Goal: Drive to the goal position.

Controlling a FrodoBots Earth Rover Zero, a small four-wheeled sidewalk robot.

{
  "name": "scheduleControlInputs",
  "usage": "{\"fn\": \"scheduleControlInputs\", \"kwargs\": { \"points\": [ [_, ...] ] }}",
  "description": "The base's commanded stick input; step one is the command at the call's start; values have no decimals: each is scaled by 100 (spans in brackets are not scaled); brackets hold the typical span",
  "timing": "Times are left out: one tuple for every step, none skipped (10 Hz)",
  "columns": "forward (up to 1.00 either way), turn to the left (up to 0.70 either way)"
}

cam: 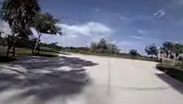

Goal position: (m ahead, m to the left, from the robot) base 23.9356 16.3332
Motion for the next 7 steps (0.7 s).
{"fn": "scheduleControlInputs", "kwargs": {
  "points": [
    [85,0],
    [85,0],
    [85,0],
    [85,0],
    [85,0],
    [85,0],
    [85,0]
  ]
}}
